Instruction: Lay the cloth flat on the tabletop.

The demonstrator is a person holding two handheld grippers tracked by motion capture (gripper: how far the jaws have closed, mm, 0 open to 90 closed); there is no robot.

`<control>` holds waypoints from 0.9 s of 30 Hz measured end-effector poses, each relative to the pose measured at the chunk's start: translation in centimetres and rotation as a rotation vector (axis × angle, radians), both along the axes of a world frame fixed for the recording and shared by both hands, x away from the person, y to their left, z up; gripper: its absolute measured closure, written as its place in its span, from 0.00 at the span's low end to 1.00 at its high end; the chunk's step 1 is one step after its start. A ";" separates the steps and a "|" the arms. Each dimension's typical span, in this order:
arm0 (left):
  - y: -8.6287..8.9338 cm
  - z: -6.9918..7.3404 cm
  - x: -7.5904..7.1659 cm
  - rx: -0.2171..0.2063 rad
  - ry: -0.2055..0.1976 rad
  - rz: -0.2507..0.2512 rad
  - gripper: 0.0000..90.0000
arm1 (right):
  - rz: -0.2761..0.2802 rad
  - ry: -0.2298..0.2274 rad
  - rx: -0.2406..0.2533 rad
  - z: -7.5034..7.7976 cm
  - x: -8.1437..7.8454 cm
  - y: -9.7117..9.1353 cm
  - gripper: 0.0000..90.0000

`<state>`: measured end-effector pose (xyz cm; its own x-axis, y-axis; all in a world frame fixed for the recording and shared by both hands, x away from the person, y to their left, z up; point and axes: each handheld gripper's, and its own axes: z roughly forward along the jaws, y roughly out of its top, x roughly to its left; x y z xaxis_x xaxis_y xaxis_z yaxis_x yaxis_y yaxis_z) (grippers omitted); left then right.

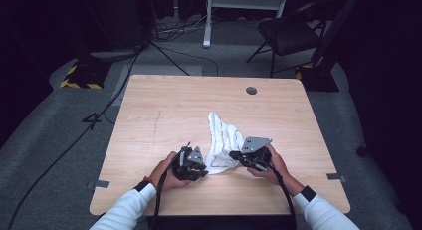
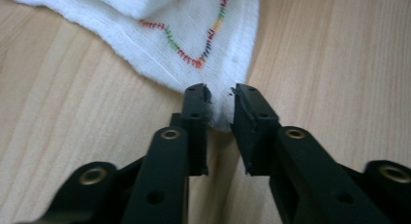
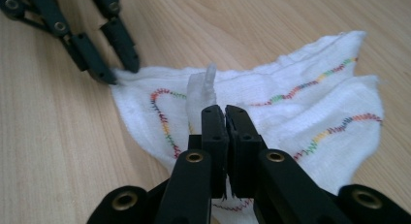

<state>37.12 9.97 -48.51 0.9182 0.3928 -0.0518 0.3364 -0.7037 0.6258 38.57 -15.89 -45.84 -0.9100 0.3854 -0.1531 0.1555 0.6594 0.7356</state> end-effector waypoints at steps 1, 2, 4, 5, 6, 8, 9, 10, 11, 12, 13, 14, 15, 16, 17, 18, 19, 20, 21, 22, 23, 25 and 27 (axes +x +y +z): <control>0.1 0.1 0.2 -0.008 -0.002 0.009 0.74 | 0.007 0.002 -0.010 -0.1 -0.1 0.2 0.96; 0.2 0.1 0.4 -0.015 -0.001 0.030 0.70 | 0.014 0.003 -0.018 -0.2 -0.2 0.4 0.96; 0.3 0.1 0.7 -0.031 0.000 0.040 0.70 | 0.026 0.006 -0.032 -0.5 -0.3 0.7 0.93; 0.3 0.1 0.7 -0.031 0.000 0.040 0.69 | 0.033 0.012 -0.036 -0.6 -0.3 0.8 0.92; 0.3 0.1 0.8 -0.026 -0.003 0.048 0.69 | 0.033 0.012 -0.036 -0.6 -0.3 0.8 0.92; 0.0 -0.1 1.0 -0.019 -0.006 0.049 0.70 | 0.058 0.020 -0.057 -1.0 -0.4 1.2 0.88; -0.1 -0.1 1.0 -0.004 -0.006 0.042 0.71 | 0.064 0.022 -0.061 -1.1 -0.5 1.3 0.85; -0.2 -0.2 1.0 0.001 -0.005 0.040 0.72 | 0.074 0.027 -0.063 -1.1 -0.6 1.4 0.84; -0.3 -0.2 1.0 0.001 -0.004 0.037 0.73 | 0.080 0.028 -0.066 -1.2 -0.7 1.4 0.83; -0.3 -0.2 1.0 0.001 -0.004 0.037 0.74 | 0.088 0.025 -0.072 -1.2 -0.8 1.5 0.82; -0.3 -0.2 1.0 0.000 -0.003 0.034 0.74 | 0.088 0.025 -0.072 -1.2 -0.8 1.5 0.82; -0.3 -0.3 1.0 -0.001 0.001 0.037 0.75 | 0.111 0.037 -0.064 -1.2 -1.0 1.6 0.77; -0.2 -0.3 1.1 -0.002 0.001 0.039 0.75 | 0.123 0.043 -0.064 -1.2 -1.0 1.7 0.75; -0.2 -0.3 1.1 -0.006 0.001 0.041 0.75 | 0.125 0.040 -0.071 -1.2 -1.1 1.8 0.73; -0.2 -0.3 1.1 -0.006 -0.001 0.040 0.75 | 0.131 0.042 -0.068 -1.2 -1.2 1.8 0.71; -0.2 -0.3 1.1 -0.007 -0.002 0.040 0.75 | 0.142 0.046 -0.061 -1.3 -1.3 1.9 0.68; -0.2 -0.3 1.1 -0.007 -0.002 0.040 0.75 | 0.151 0.052 -0.054 -1.2 -1.4 2.0 0.66; -0.2 -0.3 1.1 -0.008 -0.001 0.040 0.75 | 0.159 0.051 -0.052 -1.3 -1.6 2.1 0.63; -0.2 -0.3 1.1 -0.008 -0.001 0.041 0.75 | 0.166 0.050 -0.049 -1.3 -1.7 2.3 0.60; -0.2 -0.3 1.1 -0.008 -0.001 0.041 0.75 | 0.172 0.049 -0.046 -1.3 -1.8 2.4 0.58; -0.2 -0.4 1.1 -0.015 0.003 0.044 0.76 | 0.172 0.045 -0.045 -1.3 -1.8 2.6 0.58; -0.2 -0.4 1.1 -0.017 0.005 0.044 0.76 | 0.182 0.047 -0.046 -1.4 -1.9 2.9 0.55; -0.2 -0.4 1.1 -0.019 0.008 0.045 0.76 | 0.192 0.045 -0.039 -1.5 -1.9 3.3 0.54</control>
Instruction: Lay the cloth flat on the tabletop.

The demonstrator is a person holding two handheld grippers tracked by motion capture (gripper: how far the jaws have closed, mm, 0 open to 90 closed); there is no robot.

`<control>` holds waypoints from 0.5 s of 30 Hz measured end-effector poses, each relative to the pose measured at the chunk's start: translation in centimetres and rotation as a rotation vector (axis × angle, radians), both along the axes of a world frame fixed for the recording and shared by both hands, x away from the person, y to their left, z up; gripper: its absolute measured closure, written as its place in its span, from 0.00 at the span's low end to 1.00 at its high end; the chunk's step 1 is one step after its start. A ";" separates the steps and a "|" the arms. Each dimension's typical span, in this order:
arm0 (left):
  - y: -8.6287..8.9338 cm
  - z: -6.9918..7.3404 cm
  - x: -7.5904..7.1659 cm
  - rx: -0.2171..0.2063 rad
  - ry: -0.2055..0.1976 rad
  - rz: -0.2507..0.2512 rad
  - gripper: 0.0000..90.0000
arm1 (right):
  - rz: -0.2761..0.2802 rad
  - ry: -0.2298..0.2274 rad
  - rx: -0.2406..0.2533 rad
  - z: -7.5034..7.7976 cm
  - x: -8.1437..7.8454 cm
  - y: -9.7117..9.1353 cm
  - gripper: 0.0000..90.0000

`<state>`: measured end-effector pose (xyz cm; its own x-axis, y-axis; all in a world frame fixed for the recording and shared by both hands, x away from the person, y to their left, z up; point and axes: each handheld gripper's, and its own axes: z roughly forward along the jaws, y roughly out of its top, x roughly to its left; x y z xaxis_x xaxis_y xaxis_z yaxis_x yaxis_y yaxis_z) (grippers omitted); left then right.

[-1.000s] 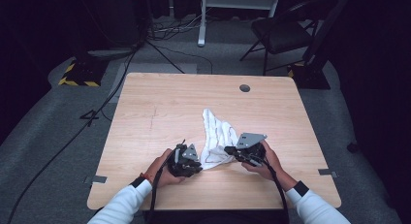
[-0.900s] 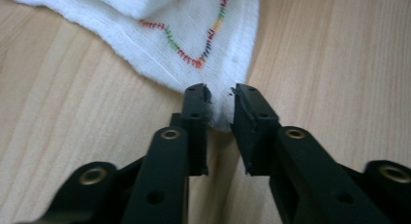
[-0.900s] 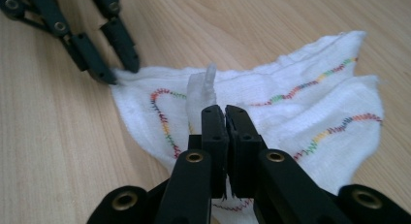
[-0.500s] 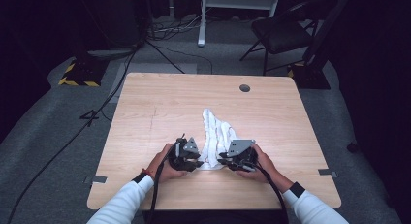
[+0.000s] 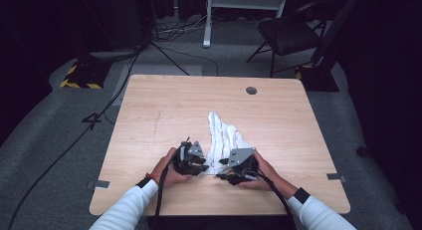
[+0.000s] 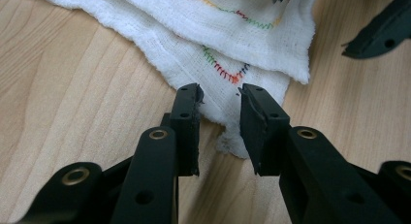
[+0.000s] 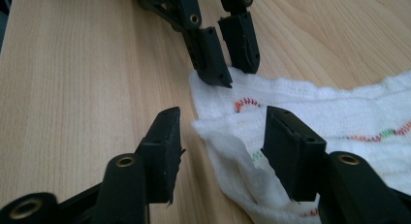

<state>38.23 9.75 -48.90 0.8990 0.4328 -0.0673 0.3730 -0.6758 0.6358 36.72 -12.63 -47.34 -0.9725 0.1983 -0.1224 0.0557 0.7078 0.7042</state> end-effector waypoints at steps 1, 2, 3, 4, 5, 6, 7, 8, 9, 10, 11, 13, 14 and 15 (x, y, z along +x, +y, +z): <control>0.0 0.0 0.0 -0.001 0.000 0.000 0.76 | 0.000 -0.006 -0.005 0.0 0.0 0.2 0.53; 0.0 0.0 0.0 -0.001 0.000 0.000 0.76 | 0.000 -0.011 -0.015 -0.1 0.0 0.4 0.53; 0.0 0.0 0.0 -0.007 0.002 0.004 0.76 | 0.003 -0.014 -0.022 -0.2 0.0 0.5 0.53; 0.0 0.0 0.0 -0.004 0.001 0.001 0.76 | 0.003 -0.014 -0.027 -0.4 0.1 0.7 0.53; 0.0 0.0 0.0 -0.004 0.001 0.001 0.76 | 0.003 -0.014 -0.027 -0.4 0.1 0.7 0.53; 0.0 0.0 0.0 0.000 0.000 0.000 0.76 | -0.014 -0.013 -0.041 -0.9 0.4 0.9 0.56; 0.0 0.0 0.0 0.001 -0.002 0.001 0.76 | -0.021 -0.005 -0.045 -1.1 0.6 1.0 0.58; 0.0 0.0 0.0 0.001 -0.002 0.001 0.76 | -0.026 0.005 -0.047 -1.2 0.7 1.1 0.59; 0.0 0.0 0.0 0.001 -0.001 0.001 0.76 | -0.026 0.005 -0.047 -1.2 0.7 1.1 0.59; 0.0 0.0 0.0 0.000 -0.001 0.003 0.76 | -0.033 0.011 -0.055 -1.4 1.0 1.1 0.65; 0.0 0.0 0.0 0.000 -0.001 0.003 0.76 | -0.033 0.011 -0.055 -1.4 1.0 1.1 0.65; 0.0 0.0 -0.1 0.002 -0.002 0.002 0.76 | -0.038 0.025 -0.045 -1.4 1.4 0.8 0.76; 0.0 0.0 -0.1 0.002 -0.002 0.002 0.76 | -0.040 0.026 -0.038 -1.4 1.5 0.7 0.82; 0.0 0.0 0.0 0.007 -0.005 -0.002 0.76 | -0.040 0.026 -0.038 -1.4 1.5 0.7 0.82</control>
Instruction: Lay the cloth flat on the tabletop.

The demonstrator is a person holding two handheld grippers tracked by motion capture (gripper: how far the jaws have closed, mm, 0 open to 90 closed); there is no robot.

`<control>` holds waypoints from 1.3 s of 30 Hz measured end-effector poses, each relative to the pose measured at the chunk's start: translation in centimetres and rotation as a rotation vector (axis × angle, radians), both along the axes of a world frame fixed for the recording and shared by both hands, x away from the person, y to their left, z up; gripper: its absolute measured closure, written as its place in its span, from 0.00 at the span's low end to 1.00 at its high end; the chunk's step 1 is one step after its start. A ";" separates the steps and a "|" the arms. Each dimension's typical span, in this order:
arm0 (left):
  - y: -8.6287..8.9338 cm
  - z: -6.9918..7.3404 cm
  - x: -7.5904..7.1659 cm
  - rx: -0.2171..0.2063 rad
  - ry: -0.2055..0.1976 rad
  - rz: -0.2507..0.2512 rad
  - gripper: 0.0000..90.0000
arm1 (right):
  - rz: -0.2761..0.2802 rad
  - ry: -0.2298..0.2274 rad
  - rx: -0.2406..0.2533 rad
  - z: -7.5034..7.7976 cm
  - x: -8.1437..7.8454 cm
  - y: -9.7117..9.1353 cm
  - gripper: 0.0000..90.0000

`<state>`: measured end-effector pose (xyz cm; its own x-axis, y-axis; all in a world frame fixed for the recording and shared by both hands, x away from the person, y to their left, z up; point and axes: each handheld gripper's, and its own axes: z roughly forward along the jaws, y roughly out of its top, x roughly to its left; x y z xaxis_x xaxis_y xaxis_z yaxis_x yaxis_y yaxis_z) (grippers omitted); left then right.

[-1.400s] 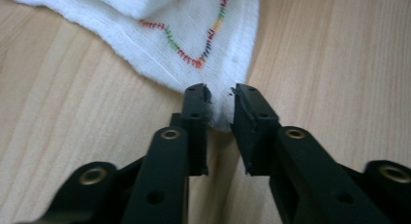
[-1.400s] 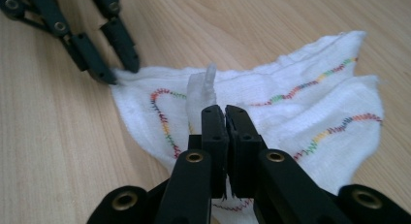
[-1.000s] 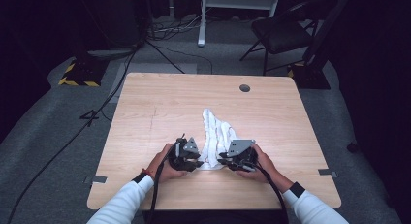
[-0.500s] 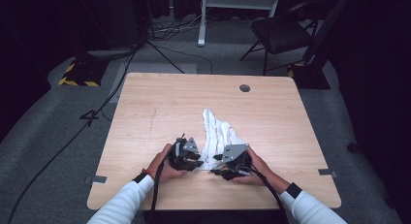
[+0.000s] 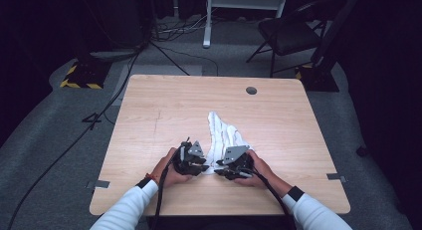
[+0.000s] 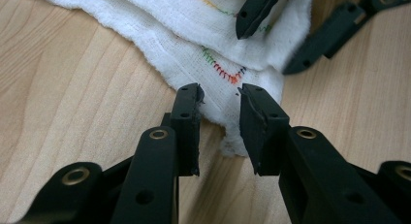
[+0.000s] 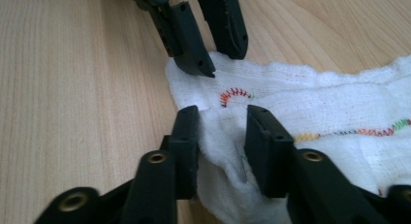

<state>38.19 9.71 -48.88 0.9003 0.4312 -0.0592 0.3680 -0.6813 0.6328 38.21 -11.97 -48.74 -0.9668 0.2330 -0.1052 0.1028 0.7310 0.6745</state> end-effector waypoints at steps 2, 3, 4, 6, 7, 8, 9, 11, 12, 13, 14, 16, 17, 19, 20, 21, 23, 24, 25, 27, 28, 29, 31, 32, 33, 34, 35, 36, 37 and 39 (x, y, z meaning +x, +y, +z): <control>0.0 0.0 0.0 -0.007 0.004 0.004 0.76 | -0.007 -0.008 -0.003 0.2 0.0 -0.2 0.90; 0.0 0.0 0.0 -0.011 0.007 0.006 0.76 | -0.010 -0.013 0.001 0.3 0.0 -0.2 0.91; -0.1 -0.1 0.1 -0.014 0.010 0.008 0.76 | -0.010 -0.009 0.007 0.4 0.0 -0.3 0.90; -0.2 0.0 0.1 0.003 0.002 0.000 0.76 | -0.021 0.001 0.040 0.8 0.1 -0.7 0.84; -0.3 0.0 0.1 0.004 -0.001 -0.002 0.76 | -0.032 0.011 0.050 1.1 0.2 -0.9 0.84; -0.2 0.0 0.1 0.001 0.000 -0.002 0.76 | -0.041 0.009 0.054 1.2 0.3 -1.0 0.85; -0.2 0.0 0.1 0.000 0.001 0.000 0.76 | -0.052 0.001 0.052 1.4 0.4 -1.2 0.87; -0.2 0.0 0.1 0.002 0.002 -0.002 0.77 | -0.066 0.002 0.058 1.6 0.6 -1.4 0.88; -0.2 0.0 0.1 0.002 0.002 -0.002 0.77 | -0.077 0.005 0.063 1.6 0.6 -1.5 0.92; -0.1 0.0 0.0 -0.001 0.009 -0.002 0.77 | -0.078 -0.005 0.053 1.6 0.6 -1.5 0.94; 0.0 0.1 0.0 0.003 0.012 -0.005 0.78 | -0.081 -0.008 0.047 1.5 0.6 -1.4 0.95; 0.0 0.0 -0.1 -0.005 0.015 0.003 0.78 | -0.080 -0.011 0.044 1.4 0.7 -1.4 0.97; 0.0 0.0 -0.1 -0.005 0.015 0.003 0.78 | -0.080 -0.011 0.044 1.4 0.7 -1.4 0.97; 0.1 0.0 -0.1 -0.007 0.017 0.001 0.78 | -0.080 -0.010 0.051 1.5 0.7 -1.5 0.98; 0.1 0.0 0.0 -0.006 0.018 0.001 0.78 | -0.074 -0.010 0.049 1.6 0.7 -1.6 0.98; 0.1 0.1 0.0 -0.004 0.020 0.000 0.78 | -0.067 -0.012 0.047 1.6 0.6 -1.6 0.96; 0.1 0.1 0.0 -0.003 0.023 0.002 0.79 | -0.062 -0.011 0.044 1.5 0.6 -1.5 0.91; 0.0 0.0 0.0 -0.006 0.018 0.003 0.79 | -0.065 -0.006 0.044 1.5 0.6 -1.4 0.90; 0.0 0.1 0.0 0.004 0.014 -0.004 0.79 | -0.053 0.000 0.039 1.3 0.5 -1.2 0.86; 0.0 0.0 -0.1 -0.005 0.016 0.001 0.79 | -0.037 0.002 0.031 1.2 0.3 -1.0 0.83; 0.0 0.0 -0.1 -0.008 0.017 0.001 0.79 | -0.025 0.006 0.029 1.1 0.2 -0.9 0.81; 0.0 0.0 -0.1 -0.009 0.019 0.003 0.79 | -0.020 0.008 0.030 1.0 0.1 -0.7 0.80; 0.0 0.0 -0.1 -0.008 0.017 0.002 0.79 | -0.009 0.011 0.022 0.8 0.0 -0.5 0.78; 0.0 0.0 0.0 -0.012 0.016 0.000 0.79 | -0.011 0.017 0.018 0.7 0.0 -0.4 0.77; 0.1 0.0 0.0 -0.010 0.019 0.000 0.79 | -0.011 0.023 0.016 0.5 0.0 -0.3 0.76; 0.1 0.0 0.0 -0.012 0.019 0.001 0.79 | -0.007 0.032 0.014 0.4 0.1 -0.3 0.76; 0.1 0.0 0.0 -0.012 0.019 0.001 0.79 | -0.007 0.032 0.014 0.4 0.1 -0.3 0.76; 0.1 0.0 0.0 -0.010 0.017 -0.001 0.79 | -0.007 0.026 0.005 0.1 0.1 -0.1 0.76; 0.1 0.0 0.0 -0.008 0.017 -0.002 0.79 | -0.007 0.029 0.004 0.0 0.1 -0.1 0.77; 0.0 0.0 -0.1 -0.008 0.017 -0.003 0.80 | -0.022 0.022 0.007 0.0 0.1 -0.1 0.86</control>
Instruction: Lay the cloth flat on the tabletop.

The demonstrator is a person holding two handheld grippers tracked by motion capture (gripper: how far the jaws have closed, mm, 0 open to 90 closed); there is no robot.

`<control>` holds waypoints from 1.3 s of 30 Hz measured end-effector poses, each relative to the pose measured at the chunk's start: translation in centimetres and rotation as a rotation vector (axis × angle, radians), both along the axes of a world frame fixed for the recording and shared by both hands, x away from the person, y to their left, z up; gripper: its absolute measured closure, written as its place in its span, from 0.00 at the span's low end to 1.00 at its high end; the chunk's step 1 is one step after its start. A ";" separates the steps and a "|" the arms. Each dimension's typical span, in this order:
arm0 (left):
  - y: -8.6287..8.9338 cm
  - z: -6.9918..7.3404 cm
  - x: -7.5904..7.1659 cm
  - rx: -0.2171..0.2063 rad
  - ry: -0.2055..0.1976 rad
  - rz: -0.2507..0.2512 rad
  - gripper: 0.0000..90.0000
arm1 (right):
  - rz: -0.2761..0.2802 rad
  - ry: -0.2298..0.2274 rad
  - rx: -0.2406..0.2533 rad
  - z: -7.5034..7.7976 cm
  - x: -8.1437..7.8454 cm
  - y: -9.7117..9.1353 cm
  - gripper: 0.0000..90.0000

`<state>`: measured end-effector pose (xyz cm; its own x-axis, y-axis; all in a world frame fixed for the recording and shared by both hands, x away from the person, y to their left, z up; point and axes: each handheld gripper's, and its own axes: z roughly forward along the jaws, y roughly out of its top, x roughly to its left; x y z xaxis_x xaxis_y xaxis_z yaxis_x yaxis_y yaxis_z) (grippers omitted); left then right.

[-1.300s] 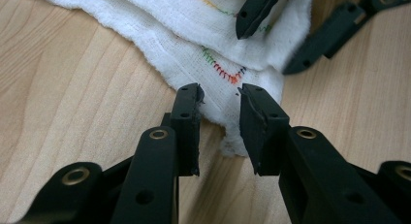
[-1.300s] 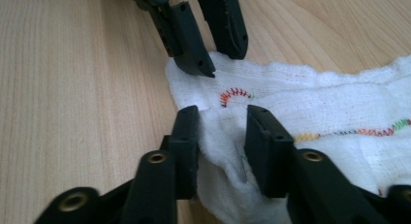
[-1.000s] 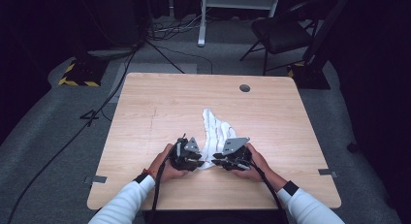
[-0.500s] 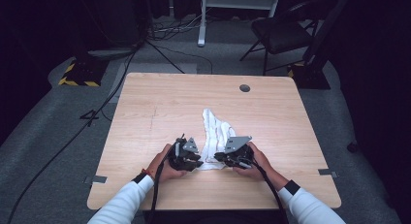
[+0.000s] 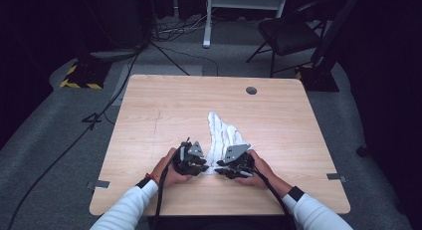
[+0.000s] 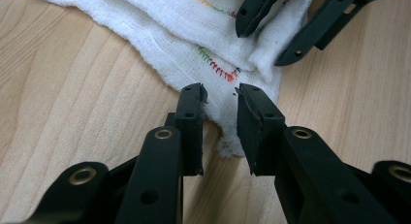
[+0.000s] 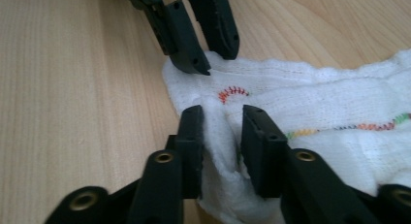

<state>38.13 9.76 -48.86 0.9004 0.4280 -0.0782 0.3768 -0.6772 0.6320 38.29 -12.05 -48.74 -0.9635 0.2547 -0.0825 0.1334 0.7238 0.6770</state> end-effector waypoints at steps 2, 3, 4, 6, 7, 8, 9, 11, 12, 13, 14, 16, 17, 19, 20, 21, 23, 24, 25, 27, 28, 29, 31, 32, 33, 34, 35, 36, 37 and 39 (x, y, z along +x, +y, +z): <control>0.0 0.0 0.0 0.000 0.000 0.000 0.80 | 0.001 0.000 0.001 0.1 0.1 -0.1 0.92; 0.0 0.0 0.0 0.004 0.000 -0.007 0.80 | 0.001 0.000 0.001 0.1 0.1 -0.1 0.92; 0.0 0.0 0.0 -0.002 0.006 -0.004 0.80 | -0.008 -0.002 0.003 0.2 0.1 -0.2 0.94; 0.0 0.0 0.0 -0.005 0.007 -0.005 0.80 | -0.004 -0.003 0.003 0.4 0.1 -0.2 0.94; 0.0 0.0 0.0 -0.005 0.007 -0.006 0.80 | -0.001 -0.004 0.007 0.5 0.1 -0.3 0.94; 0.0 0.0 0.0 -0.001 0.005 -0.009 0.80 | -0.011 0.005 0.016 0.6 0.1 -0.4 0.91; 0.0 0.0 0.0 0.002 0.004 -0.009 0.80 | -0.015 0.011 0.024 0.7 0.2 -0.5 0.89; 0.0 0.0 0.0 -0.001 0.005 -0.008 0.80 | -0.014 0.008 0.021 0.8 0.2 -0.6 0.88; 0.1 0.0 0.0 0.000 0.006 -0.009 0.81 | -0.017 0.001 0.024 1.0 0.2 -0.7 0.89; 0.1 0.0 0.0 0.001 0.006 -0.010 0.81 | -0.019 0.003 0.040 1.2 0.3 -0.9 0.93; 0.1 0.0 0.0 0.001 0.006 -0.010 0.81 | -0.019 0.003 0.040 1.2 0.3 -0.9 0.93; 0.1 0.0 0.0 0.000 0.007 -0.011 0.81 | -0.029 -0.007 0.035 1.2 0.3 -0.9 0.97; 0.1 0.0 0.0 0.001 0.007 -0.010 0.81 | -0.030 -0.010 0.027 1.1 0.4 -1.0 0.98; 0.1 0.0 0.0 0.001 0.005 -0.008 0.81 | -0.037 -0.014 0.031 1.1 0.4 -1.0 0.98; 0.1 0.0 0.0 0.001 0.005 -0.008 0.79 | -0.037 -0.014 0.031 1.1 0.4 -1.0 0.98; 0.0 0.0 0.0 0.003 0.001 -0.005 0.77 | -0.043 -0.020 0.040 1.3 0.4 -1.2 0.99; 0.1 0.1 0.2 0.013 -0.008 0.017 0.70 | -0.051 -0.031 0.057 1.6 0.4 -1.4 0.99; 0.1 0.1 0.3 0.012 -0.007 0.026 0.68 | -0.055 -0.033 0.067 1.7 0.5 -1.5 0.99; 0.2 0.1 0.4 0.015 -0.008 0.042 0.63 | -0.062 -0.038 0.073 1.9 0.5 -1.6 0.99; 0.2 0.3 0.7 0.014 -0.013 0.068 0.57 | -0.068 -0.042 0.081 2.1 0.6 -2.0 0.99; 0.3 0.4 0.8 0.016 -0.027 0.084 0.54 | -0.074 -0.044 0.086 2.3 0.7 -2.2 0.99; 0.3 0.6 1.1 0.008 -0.027 0.097 0.53 | -0.081 -0.047 0.092 2.4 0.8 -2.4 0.99; 0.5 0.9 1.7 0.003 -0.036 0.123 0.50 | -0.098 -0.050 0.108 2.9 1.0 -2.8 0.99; 0.5 1.0 2.0 -0.001 -0.041 0.142 0.48 | -0.105 -0.058 0.116 3.1 1.1 -3.0 0.99; 0.6 1.1 2.4 -0.008 -0.045 0.153 0.48 | -0.112 -0.065 0.123 3.3 1.2 -3.3 0.99; 0.6 1.1 2.4 -0.008 -0.045 0.153 0.47 | -0.112 -0.065 0.123 3.3 1.2 -3.3 0.99; 0.4 1.2 3.1 -0.020 -0.056 0.177 0.44 | -0.129 -0.073 0.137 3.8 1.4 -3.8 0.99; 0.3 1.3 3.5 -0.020 -0.062 0.185 0.42 | -0.139 -0.077 0.146 4.0 1.5 -4.1 0.99; 0.3 1.3 3.5 -0.020 -0.062 0.185 0.41 | -0.149 -0.079 0.153 4.2 1.6 -4.4 0.99; -0.1 1.0 4.1 -0.006 -0.115 0.201 0.39 | -0.165 -0.091 0.165 4.7 1.9 -5.1 0.99</control>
